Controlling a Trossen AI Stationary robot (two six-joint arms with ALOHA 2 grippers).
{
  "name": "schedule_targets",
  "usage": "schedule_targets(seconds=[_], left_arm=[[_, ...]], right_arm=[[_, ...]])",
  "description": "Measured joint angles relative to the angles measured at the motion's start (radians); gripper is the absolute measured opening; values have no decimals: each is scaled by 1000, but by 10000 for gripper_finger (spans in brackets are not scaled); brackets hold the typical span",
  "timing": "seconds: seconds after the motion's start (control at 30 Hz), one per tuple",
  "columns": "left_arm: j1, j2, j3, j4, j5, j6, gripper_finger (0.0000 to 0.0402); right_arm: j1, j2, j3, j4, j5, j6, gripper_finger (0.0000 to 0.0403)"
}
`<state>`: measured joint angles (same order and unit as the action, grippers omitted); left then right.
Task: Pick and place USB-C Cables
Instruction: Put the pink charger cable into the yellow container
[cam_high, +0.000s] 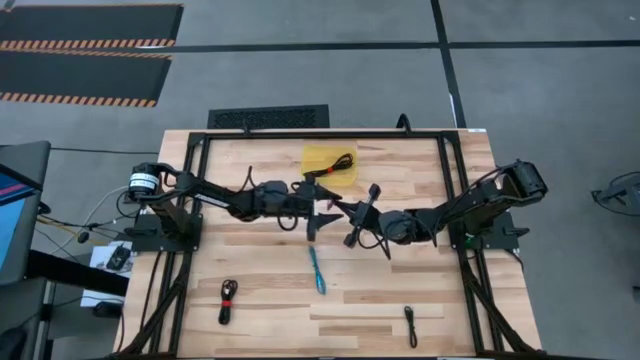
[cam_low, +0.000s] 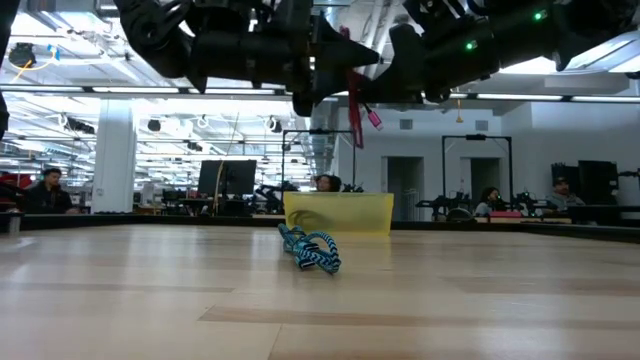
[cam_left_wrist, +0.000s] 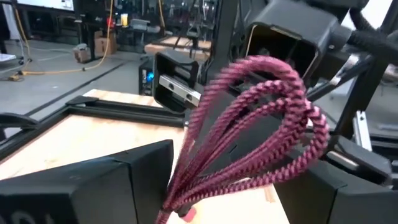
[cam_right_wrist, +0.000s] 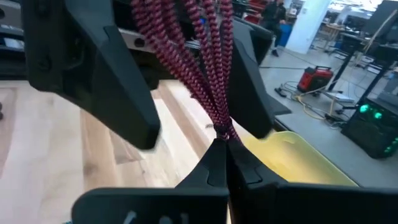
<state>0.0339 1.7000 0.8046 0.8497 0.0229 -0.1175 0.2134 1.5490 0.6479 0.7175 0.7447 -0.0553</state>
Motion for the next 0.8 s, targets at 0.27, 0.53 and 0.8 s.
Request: schedule_targets(seconds=[0.27, 0.53, 0.8], left_arm=[[-1, 0, 11, -29, -11, 4, 160], [1, -1, 13, -55, -69, 10, 35], [15, -40, 14, -124, -86, 60, 6]], right_arm=[[4, 0, 0, 1, 7, -6, 4], [16, 1, 0, 20, 20, -4, 5], [14, 2, 0, 28, 39, 14, 35]])
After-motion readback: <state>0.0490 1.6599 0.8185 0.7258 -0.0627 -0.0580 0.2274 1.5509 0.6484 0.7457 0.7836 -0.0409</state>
